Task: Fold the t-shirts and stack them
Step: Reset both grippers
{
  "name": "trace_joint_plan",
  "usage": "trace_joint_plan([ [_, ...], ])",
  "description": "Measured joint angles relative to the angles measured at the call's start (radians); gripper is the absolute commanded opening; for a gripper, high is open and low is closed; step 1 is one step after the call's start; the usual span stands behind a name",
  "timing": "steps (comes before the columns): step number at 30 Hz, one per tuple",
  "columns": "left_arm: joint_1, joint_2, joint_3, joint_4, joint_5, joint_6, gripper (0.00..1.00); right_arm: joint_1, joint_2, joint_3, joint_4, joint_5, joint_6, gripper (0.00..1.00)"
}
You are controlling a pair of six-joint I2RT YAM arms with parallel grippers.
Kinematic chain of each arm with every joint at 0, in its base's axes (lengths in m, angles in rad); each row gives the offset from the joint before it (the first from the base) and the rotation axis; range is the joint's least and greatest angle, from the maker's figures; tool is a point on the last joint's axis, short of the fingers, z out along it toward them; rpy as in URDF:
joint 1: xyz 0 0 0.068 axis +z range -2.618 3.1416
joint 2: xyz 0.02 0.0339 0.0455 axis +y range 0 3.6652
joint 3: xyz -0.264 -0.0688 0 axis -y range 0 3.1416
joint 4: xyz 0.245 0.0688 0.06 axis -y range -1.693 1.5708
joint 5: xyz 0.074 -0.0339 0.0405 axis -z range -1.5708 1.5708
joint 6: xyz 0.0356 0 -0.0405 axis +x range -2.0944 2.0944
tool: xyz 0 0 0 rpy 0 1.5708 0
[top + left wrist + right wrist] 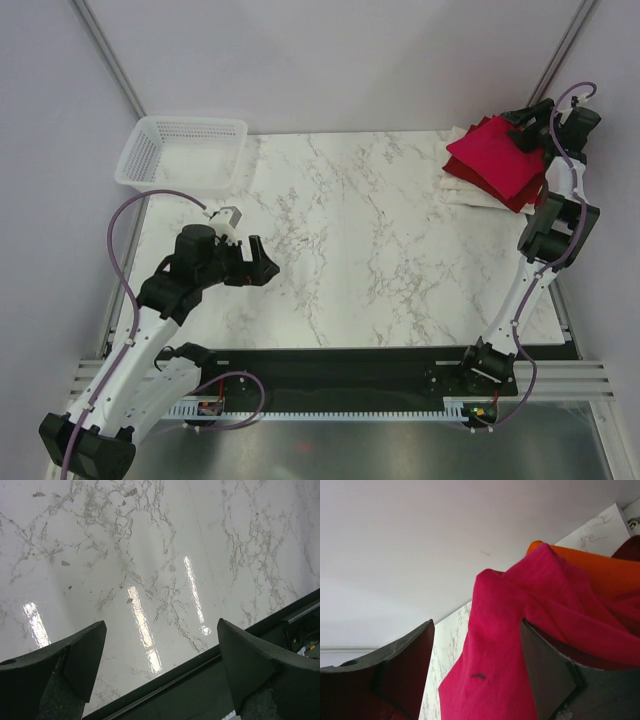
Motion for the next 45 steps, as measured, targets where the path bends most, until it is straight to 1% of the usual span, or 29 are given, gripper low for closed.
trace_joint_plan([
  [5, 0.0, 0.002, 0.0, 0.0, 0.0, 0.0, 1.0, 0.006, 0.043, 0.101, -0.037, 0.006, 0.003, 0.82],
  [6, 0.0, 0.002, 0.0, 0.0, 0.0, 0.0, 1.0, 0.006, 0.043, 0.109, -0.047, 0.013, 0.002, 0.84],
  [8, 0.0, 0.002, 0.0, 0.0, 0.0, 0.0, 1.0, 0.008, 0.038, 0.112, -0.061, 0.032, -0.002, 0.86],
  [11, 0.0, -0.002, 0.0, 0.0, 0.0, 0.0, 1.0, 0.013, -0.003, 0.081, -0.064, 0.084, -0.014, 0.87],
  [13, 0.0, -0.011, 0.0, 0.0, 0.0, 0.0, 1.0, 0.014, -0.077, 0.017, -0.058, 0.137, -0.039, 0.89],
  [14, 0.0, -0.018, 0.0, 0.0, 0.0, 0.0, 1.0, 0.014, -0.13, -0.02, -0.053, 0.175, -0.057, 0.91],
  [17, 0.0, -0.039, 0.0, 0.0, 0.0, 0.0, 1.0, 0.017, -0.304, -0.108, -0.046, 0.326, -0.131, 0.93],
  [21, 0.0, -0.064, 0.0, 0.0, 0.0, 0.0, 1.0, 0.034, -0.566, -0.143, -0.011, 0.59, -0.23, 0.93],
  [24, 0.0, -0.08, 0.0, 0.0, 0.0, 0.0, 1.0, 0.06, -0.733, -0.158, 0.014, 0.711, -0.269, 0.93],
  [26, 0.0, -0.094, 0.0, 0.0, 0.0, 0.0, 1.0, 0.092, -0.851, -0.208, 0.024, 0.775, -0.299, 0.94],
  [29, 0.0, -0.108, 0.0, 0.001, 0.0, 0.0, 1.0, 0.171, -1.021, -0.352, 0.038, 0.851, -0.358, 0.94],
  [32, 0.0, -0.111, 0.0, 0.001, 0.0, 0.0, 1.0, 0.231, -1.157, -0.51, 0.012, 0.895, -0.393, 0.95],
  [35, 0.0, -0.111, 0.0, 0.001, 0.001, 0.0, 1.0, 0.233, -1.311, -0.724, -0.056, 0.961, -0.404, 0.95],
  [39, 0.0, -0.11, 0.0, 0.004, 0.012, 0.0, 1.0, 0.228, -1.517, -0.977, -0.16, 0.987, -0.402, 0.95],
  [42, 0.0, -0.114, 0.0, 0.019, 0.04, 0.0, 1.0, 0.235, -1.629, -1.098, -0.222, 0.99, -0.374, 0.92],
  [45, 0.0, -0.116, -0.007, 0.039, 0.037, 0.0, 1.0, 0.239, -1.671, -1.168, -0.266, 0.95, -0.328, 0.9],
])
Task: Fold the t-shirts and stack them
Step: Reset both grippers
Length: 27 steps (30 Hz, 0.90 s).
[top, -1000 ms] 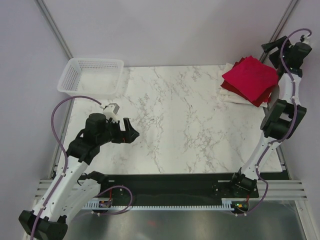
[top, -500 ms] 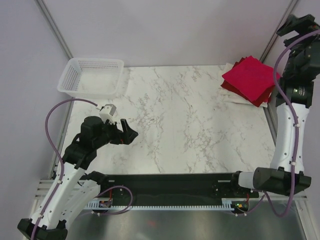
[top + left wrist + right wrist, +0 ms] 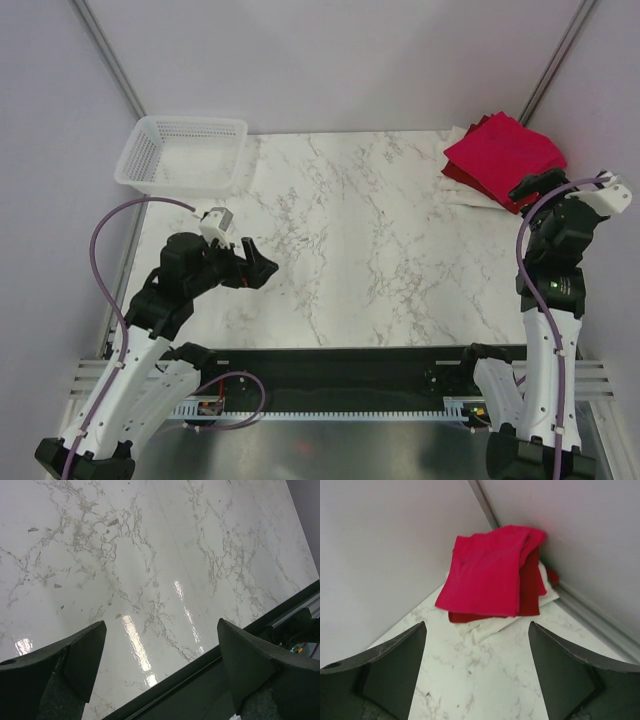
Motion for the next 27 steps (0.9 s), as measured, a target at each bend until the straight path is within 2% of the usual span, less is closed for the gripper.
trace_joint_plan([
  [4, 0.0, -0.003, -0.016, 0.051, -0.056, 0.0, 1.0, 0.017, 0.014, -0.064, -0.027, -0.101, 0.07, 0.88],
  [7, 0.0, -0.046, -0.121, 0.21, -0.125, 0.007, 1.0, 0.041, 0.014, -0.119, -0.04, -0.161, 0.105, 0.88],
  [9, 0.0, -0.122, -0.259, 0.36, -0.171, 0.038, 1.0, 0.06, 0.002, -0.154, -0.051, -0.185, 0.115, 0.89],
  [12, 0.0, -0.247, -0.504, 0.639, -0.241, 0.106, 1.0, 0.086, -0.022, -0.192, -0.059, -0.206, 0.118, 0.98],
  [13, 0.0, -0.278, -0.578, 0.724, -0.254, 0.143, 1.0, 0.094, -0.026, -0.2, -0.06, -0.207, 0.116, 0.98],
  [15, 0.0, -0.267, -0.656, 0.818, -0.272, 0.231, 1.0, 0.116, -0.012, -0.208, -0.061, -0.188, 0.099, 0.98],
  [18, 0.0, -0.151, -0.666, 0.948, -0.305, 0.311, 1.0, 0.19, 0.063, -0.208, -0.051, -0.111, 0.061, 0.98],
  [22, 0.015, 0.122, -0.635, 1.12, -0.341, 0.37, 1.0, 0.409, 0.222, -0.215, -0.026, 0.034, -0.027, 0.98],
  [24, 0.033, 0.269, -0.618, 1.181, -0.344, 0.383, 1.0, 0.524, 0.233, -0.263, 0.033, 0.12, -0.084, 0.98],
  [27, 0.081, 0.464, -0.593, 1.271, -0.347, 0.384, 1.0, 0.63, 0.187, -0.359, 0.179, 0.2, -0.171, 0.98],
])
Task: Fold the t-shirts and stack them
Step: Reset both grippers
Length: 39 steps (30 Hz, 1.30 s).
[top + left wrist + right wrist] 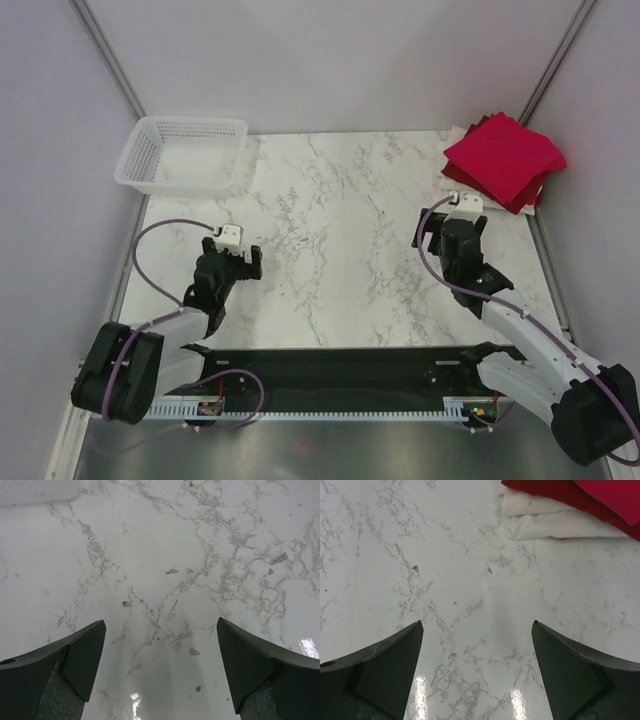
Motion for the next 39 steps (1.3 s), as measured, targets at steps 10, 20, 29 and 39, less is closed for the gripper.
trace_joint_plan([
  [10, 0.274, 0.217, 0.075, 0.219, 0.164, -0.005, 1.0, 0.048, 0.114, -0.174, 0.384, 0.145, -0.174, 0.98],
  [20, 0.285, 0.335, 0.062, 0.379, 0.227, -0.01, 1.0, 0.043, 0.212, -0.257, 0.662, 0.212, -0.234, 0.98],
  [29, 0.285, 0.335, 0.013, 0.47, 0.209, -0.011, 1.0, -0.037, 0.323, -0.389, 0.894, 0.195, -0.283, 0.98],
  [39, 0.285, 0.335, 0.011, 0.492, 0.209, -0.011, 1.0, -0.16, 0.554, -0.361, 1.143, 0.108, -0.325, 0.98],
])
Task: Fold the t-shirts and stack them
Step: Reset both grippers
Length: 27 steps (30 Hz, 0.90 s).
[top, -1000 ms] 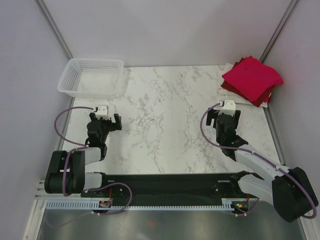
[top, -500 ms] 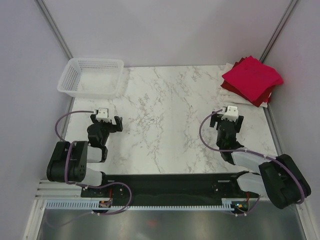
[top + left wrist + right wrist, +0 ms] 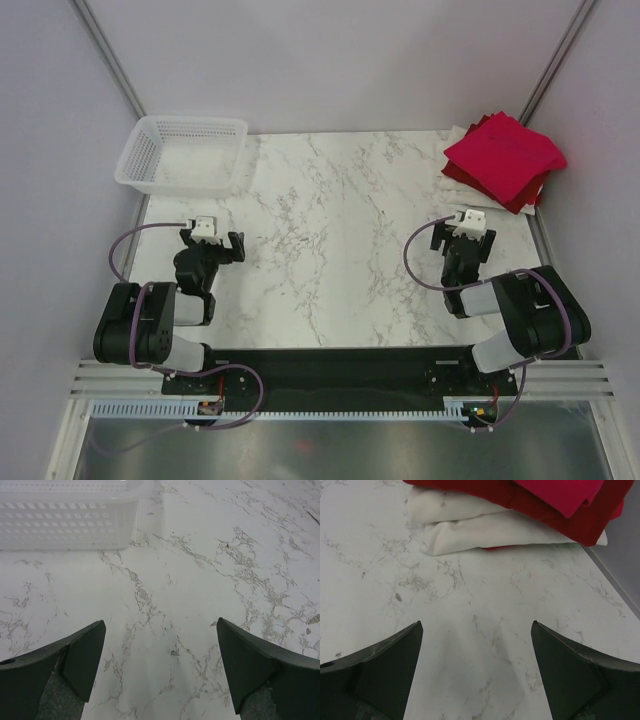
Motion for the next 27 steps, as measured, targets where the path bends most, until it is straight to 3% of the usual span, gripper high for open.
trace_joint_plan([
  [4, 0.0, 0.0, 0.0, 0.0, 0.0, 0.0, 1.0, -0.079, 0.015, -0.018, 0.1, -0.09, 0.032, 0.98],
  [11, 0.0, 0.0, 0.0, 0.0, 0.0, 0.0, 1.0, -0.092, 0.024, -0.024, 0.123, -0.183, 0.049, 0.98],
  [27, 0.0, 0.0, 0.0, 0.0, 0.0, 0.0, 1.0, -0.094, 0.024, -0.024, 0.15, -0.215, 0.048, 0.98],
])
